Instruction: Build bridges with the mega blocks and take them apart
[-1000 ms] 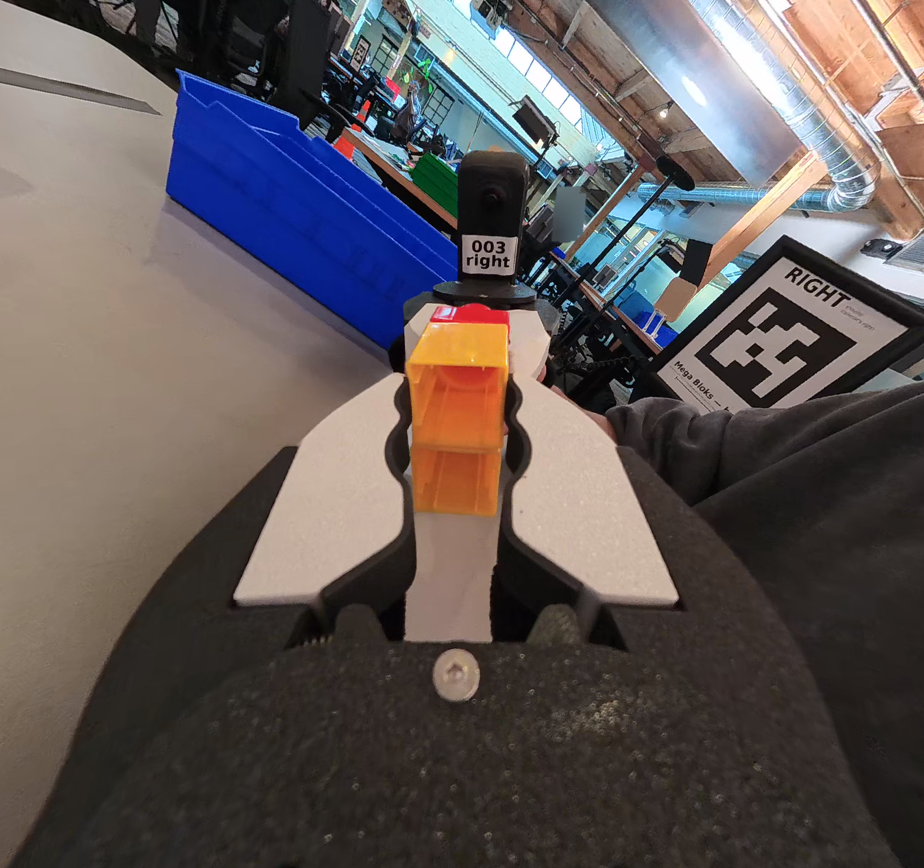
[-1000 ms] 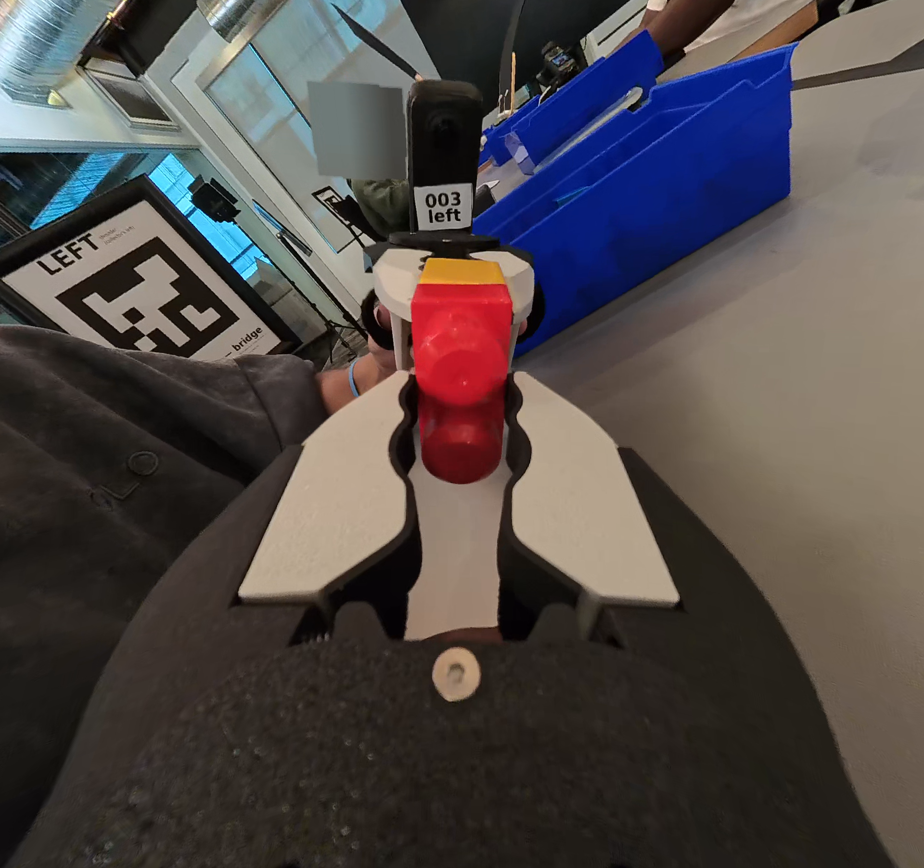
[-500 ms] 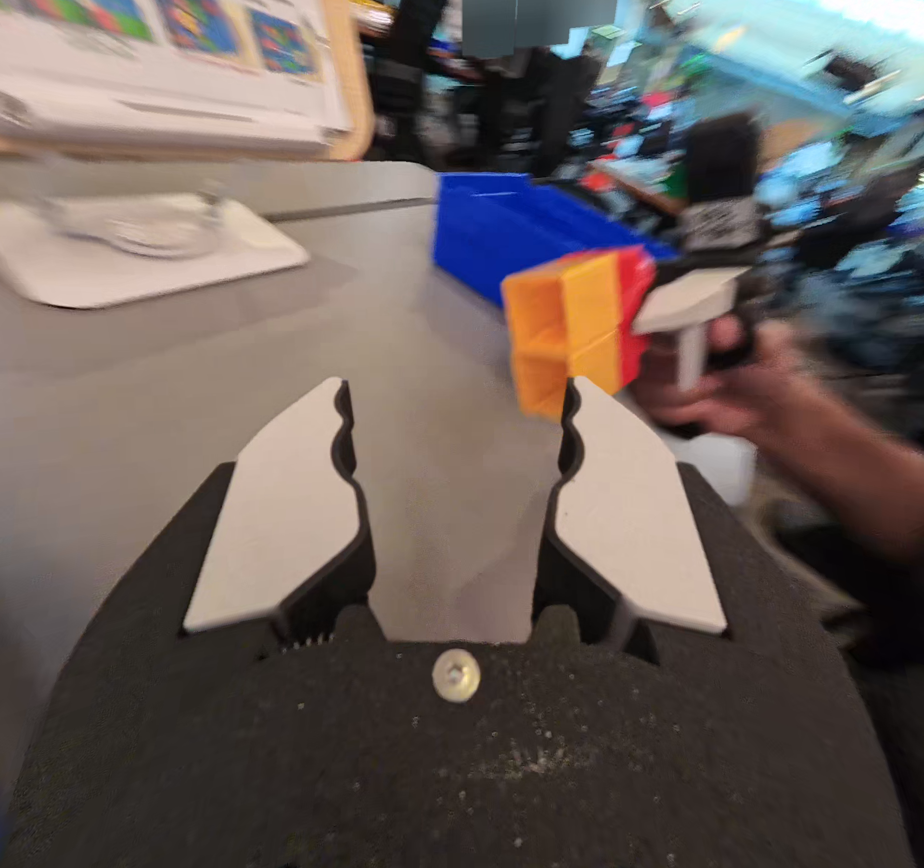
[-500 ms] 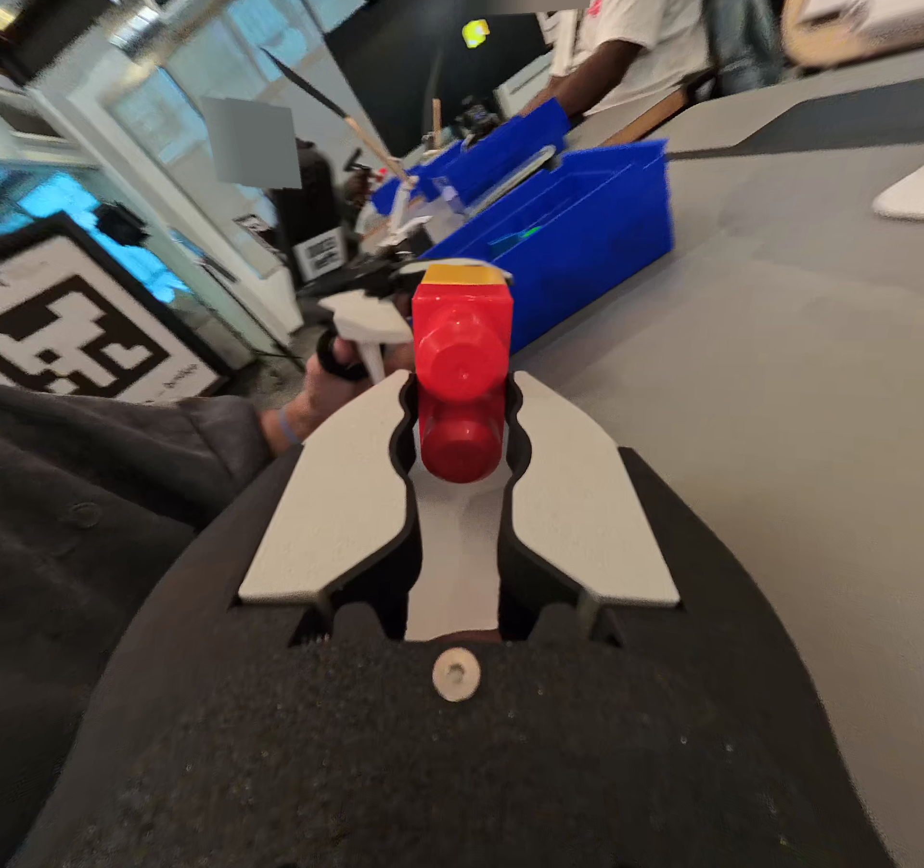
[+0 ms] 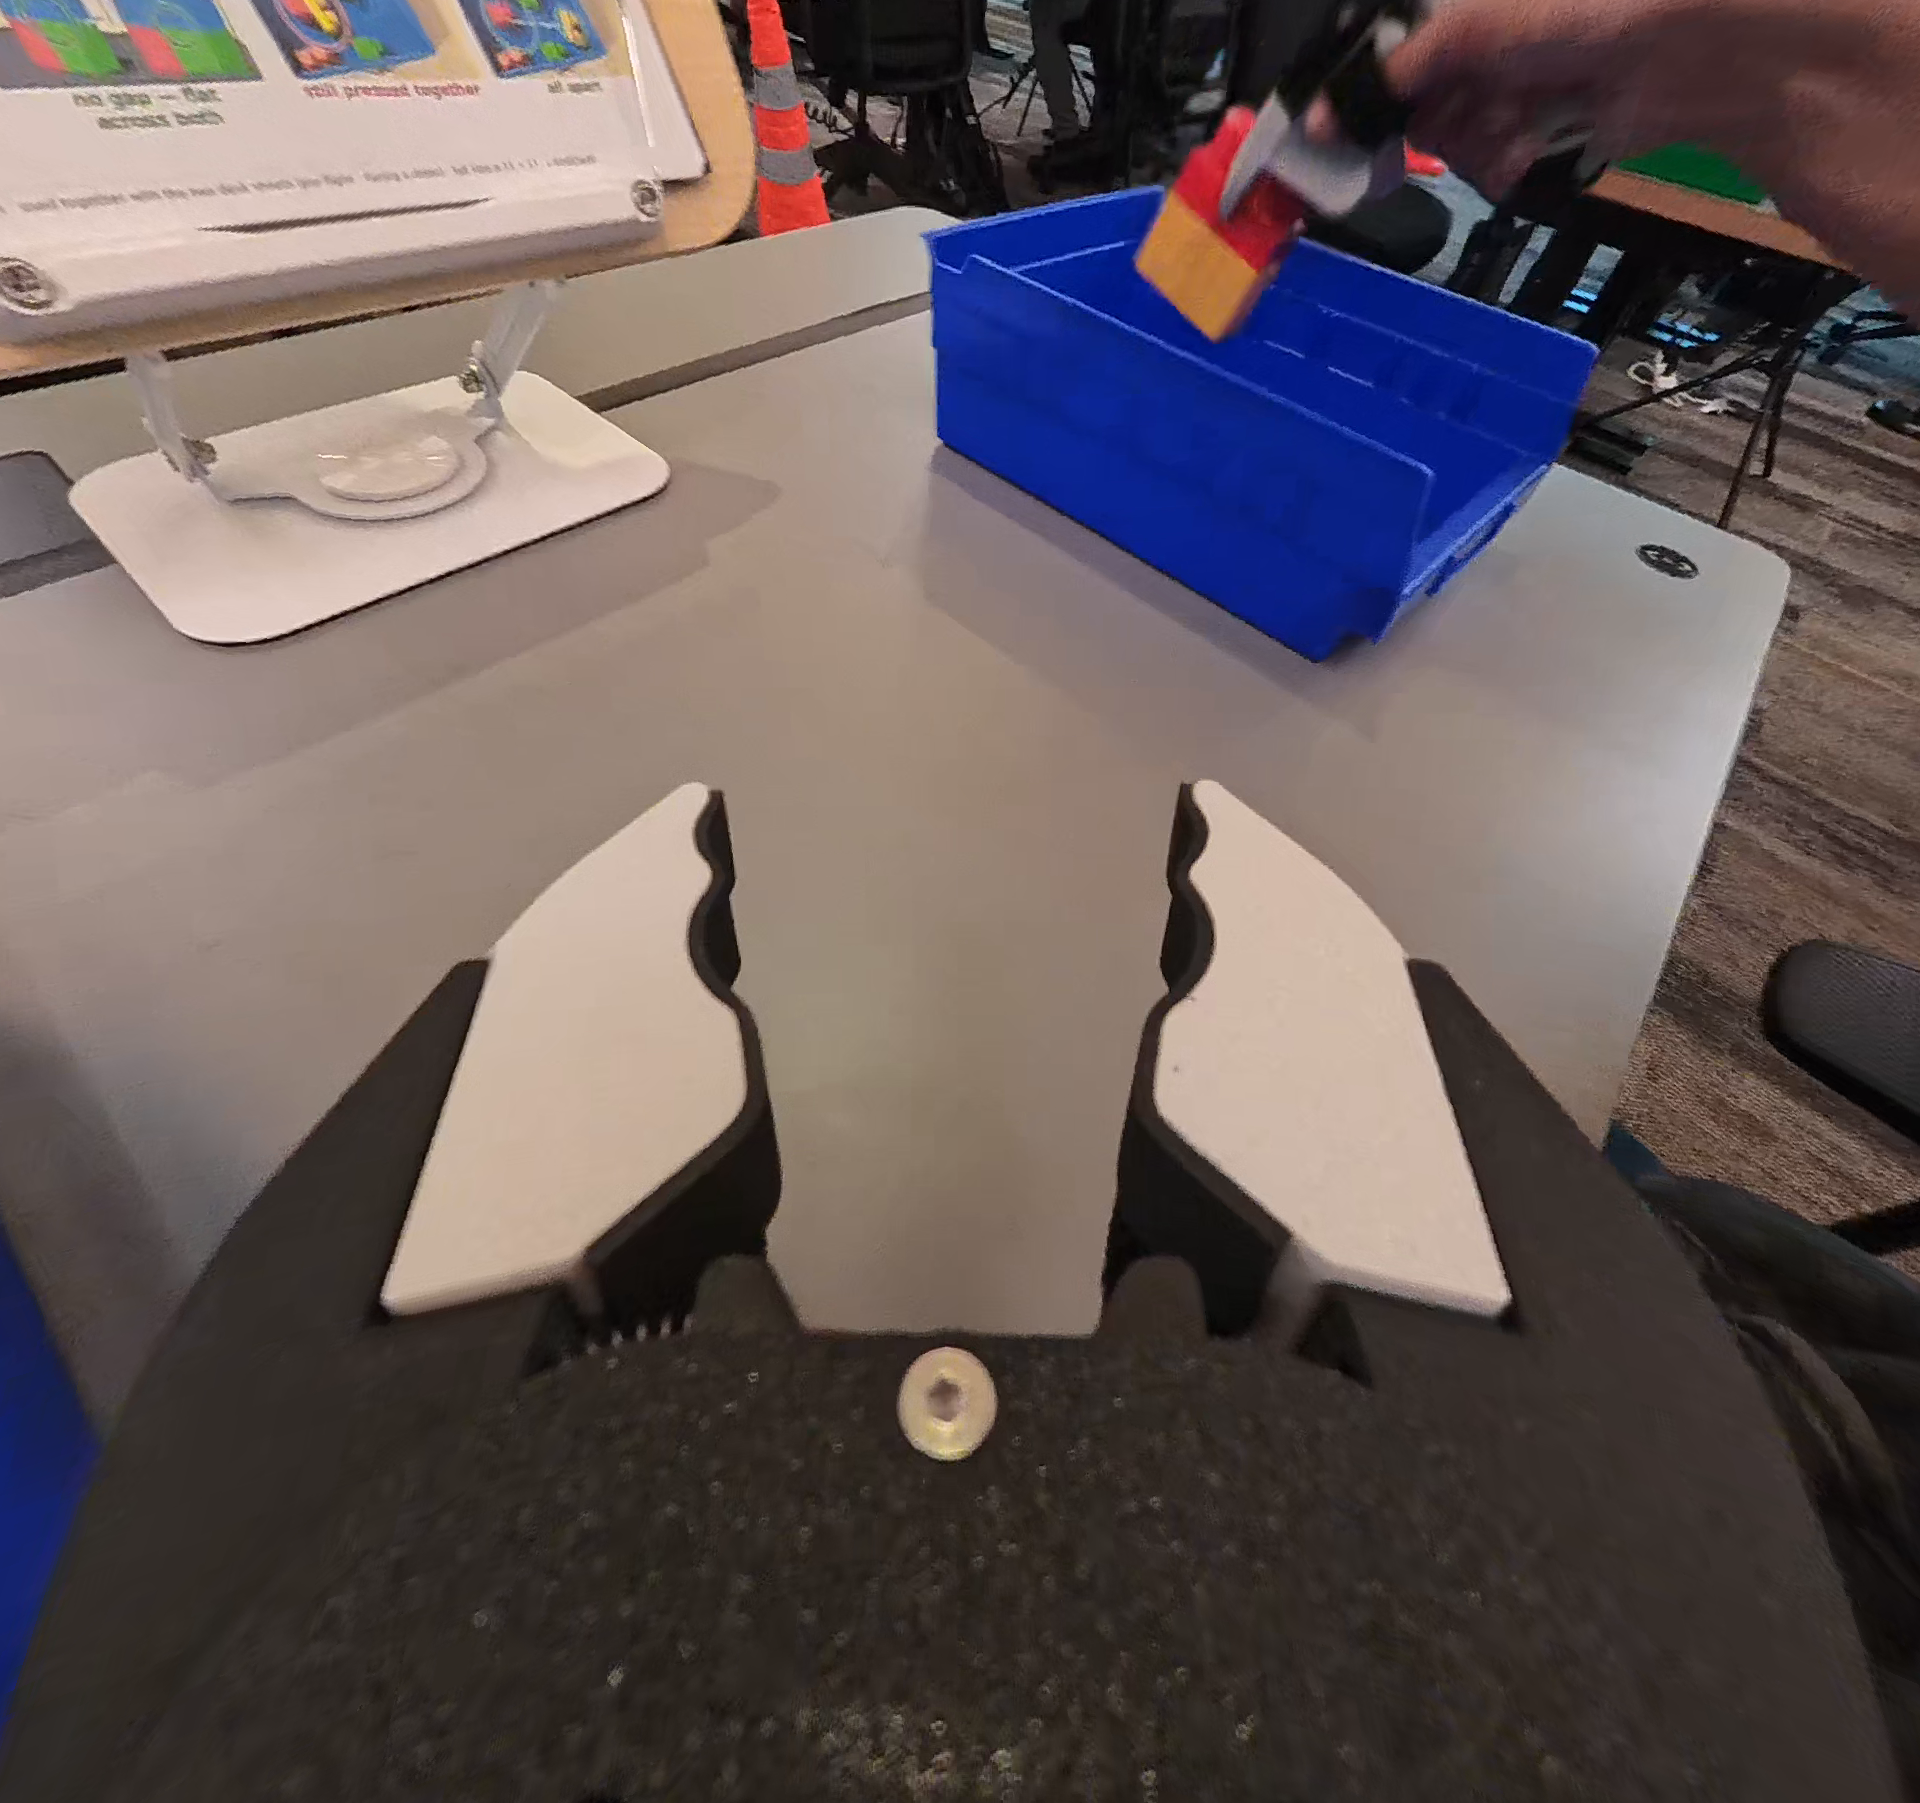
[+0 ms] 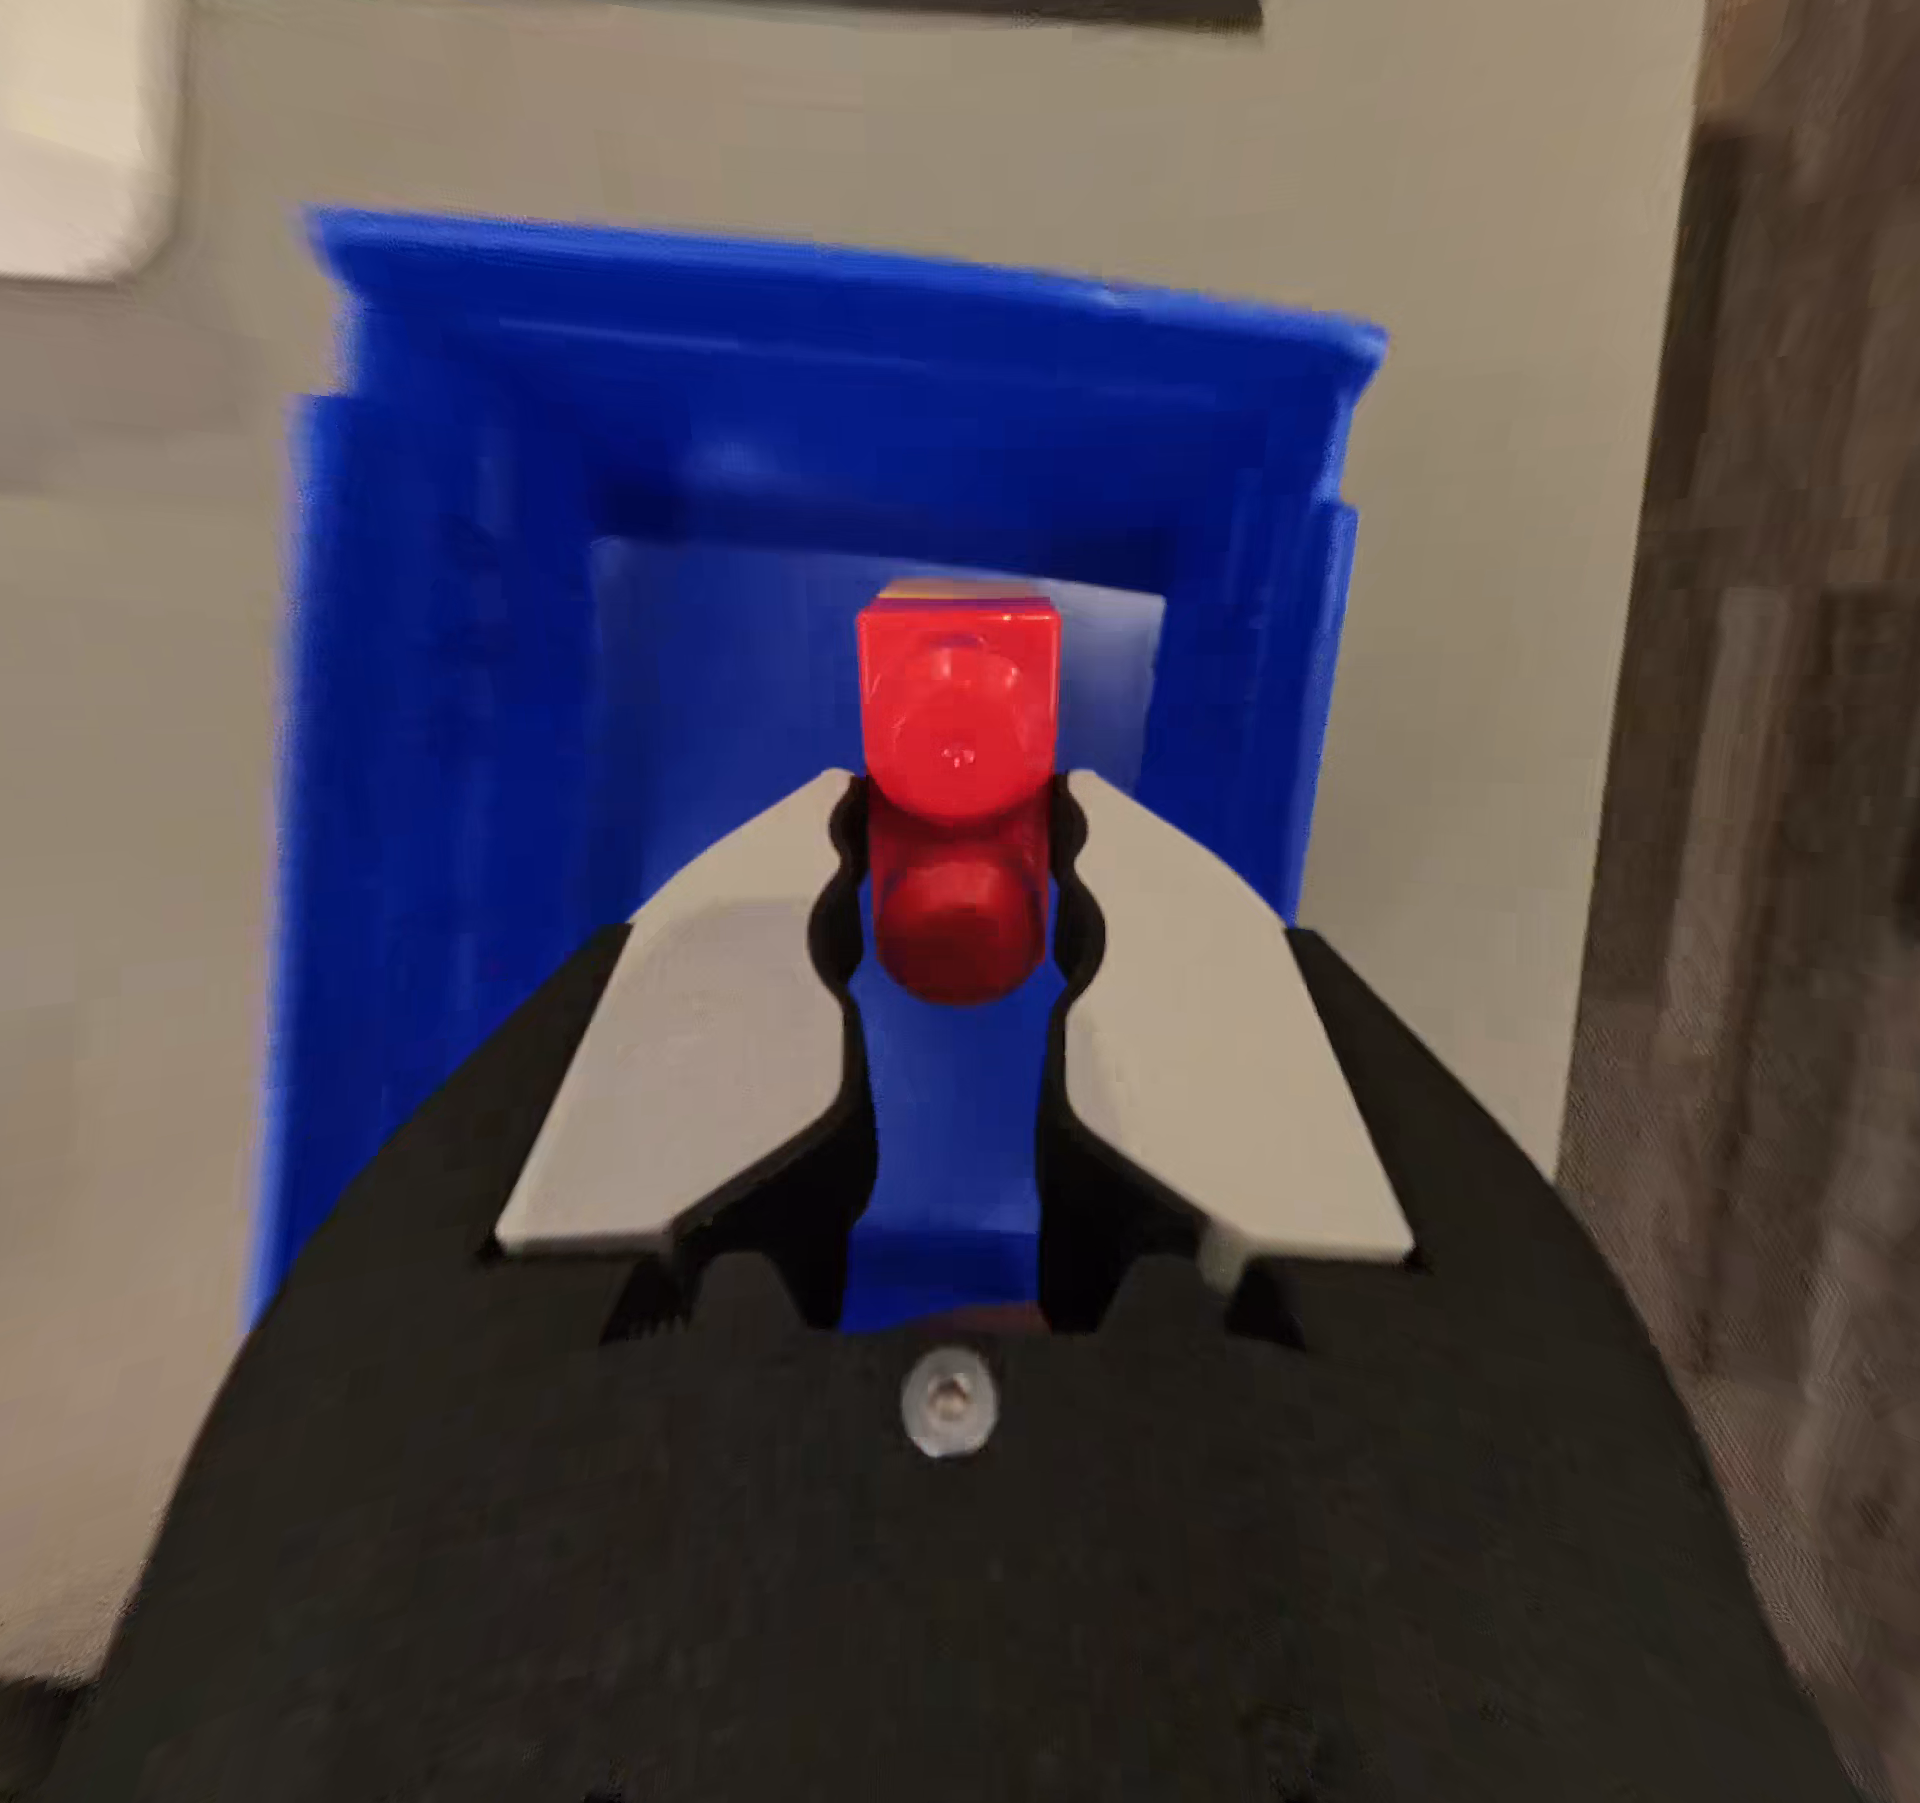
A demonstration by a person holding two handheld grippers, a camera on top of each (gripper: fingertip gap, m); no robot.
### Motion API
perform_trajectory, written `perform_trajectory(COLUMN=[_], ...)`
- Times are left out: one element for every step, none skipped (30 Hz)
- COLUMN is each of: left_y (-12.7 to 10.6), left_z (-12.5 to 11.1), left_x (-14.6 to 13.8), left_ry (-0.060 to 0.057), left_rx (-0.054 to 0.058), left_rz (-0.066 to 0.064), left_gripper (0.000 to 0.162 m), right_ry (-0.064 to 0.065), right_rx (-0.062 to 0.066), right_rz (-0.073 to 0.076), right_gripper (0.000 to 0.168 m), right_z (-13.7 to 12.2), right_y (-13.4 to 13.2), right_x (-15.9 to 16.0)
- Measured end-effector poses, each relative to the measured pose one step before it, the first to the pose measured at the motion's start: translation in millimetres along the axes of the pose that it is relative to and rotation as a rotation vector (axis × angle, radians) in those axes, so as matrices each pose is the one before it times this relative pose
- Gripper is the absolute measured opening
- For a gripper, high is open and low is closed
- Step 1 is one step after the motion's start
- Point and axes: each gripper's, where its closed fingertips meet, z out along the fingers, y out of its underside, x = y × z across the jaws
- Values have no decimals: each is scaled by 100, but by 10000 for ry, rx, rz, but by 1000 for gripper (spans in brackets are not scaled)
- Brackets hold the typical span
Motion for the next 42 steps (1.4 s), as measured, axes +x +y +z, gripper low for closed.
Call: perform_trajectory(left_y=[-44,-21,-20,2,41,58,88,95,102,121,145,131,132,153,119,61,54,49,23,-3,-73,-18,60,162,263,433,591,678,708,733,733,636,496,348,173,-26,-192,-275,-270,-284,-300,-388], left_z=[-1,9,18,24,51,55,62,58,63,56,62,42,38,16,-28,-93,-133,-172,-194,-233,-265,-270,-273,-303,-305,-308,-310,-327,-354,-354,-329,-297,-240,-172,-112,-99,-86,-111,-138,-219,-308,-438], left_x=[-308,-201,-113,-69,-12,67,104,149,173,148,76,45,6,-76,-104,-82,-41,-80,-192,-307,-247,-71,55,97,126,157,185,208,207,248,287,255,167,20,-39,-10,65,65,-26,-78,-132,-282], left_ry=[-163,-100,-44,-35,-4,41,61,73,80,57,16,8,-4,-38,-28,18,52,28,-55,-135,-122,-31,4,-25,-64,-100,-115,-122,-128,-90,-53,-62,-97,-139,-136,-61,28,43,-11,-31,0,3], left_rx=[10,1,10,0,-25,-31,-43,-45,-40,-55,-61,-42,-34,-40,-27,-2,-4,-6,7,35,64,23,-27,-18,-4,-16,-45,-34,2,-21,-68,-83,-84,-76,-51,-4,37,40,24,27,23,25], left_rz=[-13,20,39,31,16,4,-7,-5,15,38,50,57,63,45,3,-42,-69,-60,-37,-44,-82,-125,-148,-123,-75,-46,-45,-78,-121,-125,-87,-26,48,98,97,48,-1,-1,24,16,-28,-72], left_gripper=[80,80,79,79,79,79,79,79,79,79,79,79,79,79,79,79,78,78,79,79,79,78,78,78,78,78,78,75,74,74,74,74,73,73,73,73,73,73,73,73,73,73], right_ry=[477,243,12,-28,4,168,194,93,127,133,49,6,26,163,230,4,-224,-423,-614,-754,-865,-1033,-1163,-1153,-1133,-1072,-746,-438,-226,-79,-264,-14,147,125,-4,-186,-188,-73,-45,-15,46,92], right_rx=[-441,-408,-282,-212,-152,-117,-97,-156,-122,80,34,14,10,106,179,503,887,1172,1401,1616,1618,1344,868,409,115,-117,-155,-38,128,97,-192,-213,-2,-60,-203,-187,-80,9,-24,-87,-67,-25], right_rz=[59,148,198,176,141,143,84,2,-46,-20,10,20,-79,-170,-241,-233,-119,-76,-212,-401,-350,-122,4,140,286,300,338,168,46,125,5,-182,-330,-267,-37,116,161,125,50,-31,-86,-129], right_gripper=[33,33,33,33,33,33,33,33,33,33,33,33,33,44,49,55,60,65,68,68,65,59,56,56,56,57,57,57,57,55,54,54,53,51,51,51,50,48,48,48,48,48], right_z=[1504,1294,1084,907,702,540,447,392,260,63,62,37,-18,-236,-668,-1286,-2004,-2672,-3198,-3418,-3192,-2599,-1770,-859,-55,612,1020,1004,646,289,100,-19,-58,23,147,151,99,59,67,68,48,4], right_y=[366,330,160,69,-6,-46,-59,24,-19,-289,-170,-86,-42,-167,-286,-651,-1039,-1226,-1345,-1408,-1268,-650,307,1310,2225,2912,3110,2737,1968,1368,973,555,154,193,367,342,204,83,68,107,57,-39], right_x=[753,314,-110,-210,-175,119,130,-44,6,99,37,40,64,238,328,71,-292,-879,-1718,-2618,-3354,-3984,-4397,-4397,-4162,-3659,-2674,-1716,-1045,-699,-924,-471,-114,48,38,-137,-100,34,31,9,19,18])
